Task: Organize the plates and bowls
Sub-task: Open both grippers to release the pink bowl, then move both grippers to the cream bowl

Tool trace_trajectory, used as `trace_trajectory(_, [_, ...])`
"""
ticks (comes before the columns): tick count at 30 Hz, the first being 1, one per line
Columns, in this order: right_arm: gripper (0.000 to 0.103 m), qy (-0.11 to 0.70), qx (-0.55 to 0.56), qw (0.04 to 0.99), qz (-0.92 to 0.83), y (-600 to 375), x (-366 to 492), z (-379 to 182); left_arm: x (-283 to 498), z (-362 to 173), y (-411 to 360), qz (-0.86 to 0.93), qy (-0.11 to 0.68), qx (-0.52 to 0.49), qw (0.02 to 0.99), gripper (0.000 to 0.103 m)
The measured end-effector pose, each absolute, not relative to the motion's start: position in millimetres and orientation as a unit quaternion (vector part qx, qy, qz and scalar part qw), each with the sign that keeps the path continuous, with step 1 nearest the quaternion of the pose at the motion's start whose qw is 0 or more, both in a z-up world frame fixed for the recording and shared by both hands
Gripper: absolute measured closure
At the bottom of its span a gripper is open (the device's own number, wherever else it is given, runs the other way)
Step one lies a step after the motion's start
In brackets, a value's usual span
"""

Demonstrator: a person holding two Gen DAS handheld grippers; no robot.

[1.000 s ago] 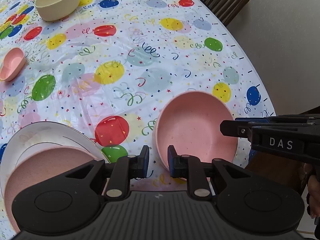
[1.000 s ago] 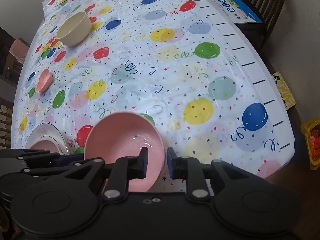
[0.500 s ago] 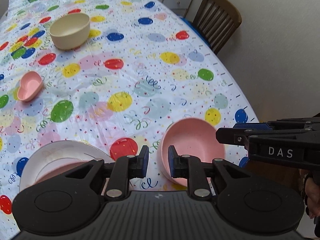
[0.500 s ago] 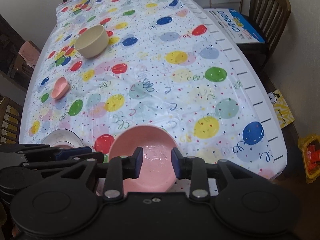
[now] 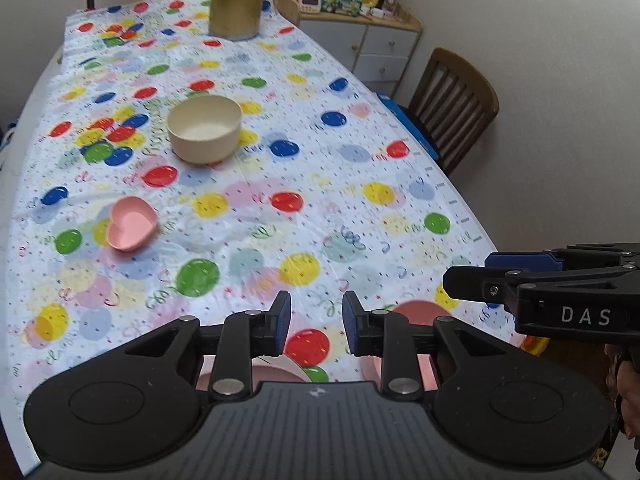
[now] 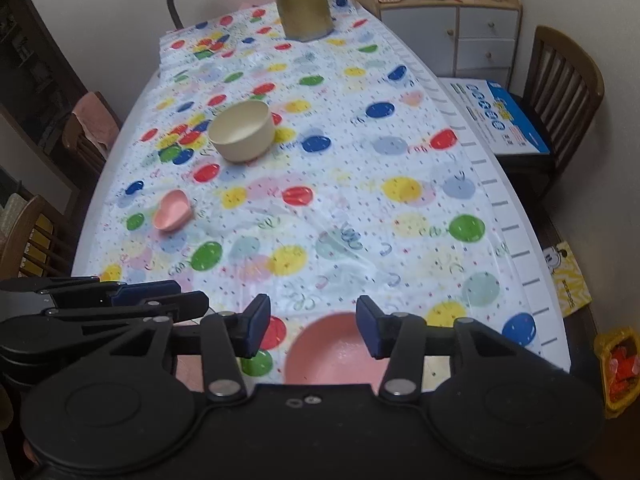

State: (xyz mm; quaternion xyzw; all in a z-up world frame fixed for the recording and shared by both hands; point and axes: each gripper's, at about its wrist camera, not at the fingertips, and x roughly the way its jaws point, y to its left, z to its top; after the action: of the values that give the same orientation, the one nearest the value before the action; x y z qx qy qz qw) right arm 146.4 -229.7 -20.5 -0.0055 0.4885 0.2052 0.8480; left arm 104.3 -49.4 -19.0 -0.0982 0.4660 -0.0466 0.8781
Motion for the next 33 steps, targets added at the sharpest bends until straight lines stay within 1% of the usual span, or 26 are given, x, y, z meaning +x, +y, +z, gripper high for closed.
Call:
trace_trajectory(2, [0.054, 0.481, -0.009, 0.851, 0.212, -222.2, 148.0, -13.7, 103.4, -11.9, -40.2, -0.035, 0.455, -0.101, 0.884, 0.055])
trace_trajectory(3, [0.053, 0.478, -0.011, 0.852, 0.214, -218.5, 149.2, -10.7, 102.5, -7.8, -35.1, -0.027, 0.446, -0.103, 0.889, 0.039])
trace_trajectory(4, [0.051, 0.474, -0.013, 0.853, 0.217, -214.1, 150.7, -7.1, 101.9, -3.9, -30.5, -0.019, 0.438, -0.103, 0.893, 0.035])
trace_trajectory(12, [0.037, 0.455, -0.027, 0.857, 0.241, -182.2, 175.6, 17.1, 123.1, 10.3, -3.2, 0.016, 0.425, -0.109, 0.898, 0.035])
trace_trajectory(13, [0.033, 0.454, -0.031, 0.857, 0.244, -178.6, 180.2, 18.6, 127.5, 10.9, -0.6, 0.021, 0.424, -0.111, 0.898, 0.035])
trace_trajectory(15, [0.028, 0.453, -0.036, 0.856, 0.248, -171.6, 193.0, 20.0, 136.6, 10.5, 3.9, 0.031, 0.425, -0.111, 0.898, 0.031])
trace_trajectory(17, [0.025, 0.454, -0.039, 0.854, 0.251, -167.2, 206.2, 19.6, 146.6, 9.1, 7.6, 0.04, 0.424, -0.11, 0.898, 0.03])
trace_trajectory(20, [0.016, 0.452, -0.043, 0.854, 0.253, -161.0, 227.3, 17.3, 163.7, 4.9, 15.0, 0.055, 0.428, -0.116, 0.895, 0.028])
trace_trajectory(22, [0.008, 0.447, -0.05, 0.855, 0.259, -156.1, 241.0, 15.3, 176.2, 1.2, 20.6, 0.065, 0.431, -0.123, 0.892, 0.028])
trace_trajectory(25, [0.006, 0.449, -0.058, 0.852, 0.263, -148.1, 262.0, 11.1, 195.1, -3.8, 28.1, 0.085, 0.434, -0.126, 0.888, 0.028])
trace_trajectory(33, [0.006, 0.466, -0.062, 0.842, 0.263, -128.5, 323.6, -6.4, 241.2, -18.4, 43.9, 0.124, 0.442, -0.136, 0.878, 0.028])
